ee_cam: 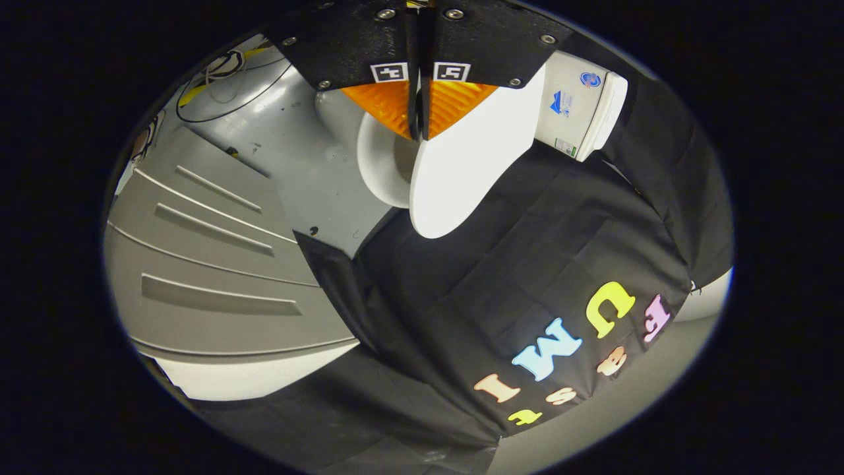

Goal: Open the toilet lid.

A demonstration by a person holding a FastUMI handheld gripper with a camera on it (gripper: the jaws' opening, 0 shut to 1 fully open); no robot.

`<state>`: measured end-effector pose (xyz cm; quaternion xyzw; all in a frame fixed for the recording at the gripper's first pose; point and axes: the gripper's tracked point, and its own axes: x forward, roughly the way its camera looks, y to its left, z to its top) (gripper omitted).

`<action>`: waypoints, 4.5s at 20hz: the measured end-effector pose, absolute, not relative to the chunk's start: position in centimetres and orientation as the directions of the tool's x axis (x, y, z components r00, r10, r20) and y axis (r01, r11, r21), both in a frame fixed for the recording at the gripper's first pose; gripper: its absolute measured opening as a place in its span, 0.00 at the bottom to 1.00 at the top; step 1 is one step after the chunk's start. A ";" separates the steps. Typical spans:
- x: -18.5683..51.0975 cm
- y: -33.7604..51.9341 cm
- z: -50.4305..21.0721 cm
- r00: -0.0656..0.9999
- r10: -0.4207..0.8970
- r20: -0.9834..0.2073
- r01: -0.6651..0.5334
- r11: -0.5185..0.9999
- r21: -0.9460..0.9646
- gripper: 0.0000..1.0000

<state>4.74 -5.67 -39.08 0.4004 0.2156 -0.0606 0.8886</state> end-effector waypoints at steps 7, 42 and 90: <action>5.3 -4.8 -34.3 0.904 0.048 -0.426 0.237 0.772 0.590 0.00; 8.5 10.6 -10.3 0.973 0.011 -0.230 0.035 0.980 0.195 0.00; 10.0 40.6 -3.5 0.953 0.272 -0.131 -0.268 0.962 0.042 0.00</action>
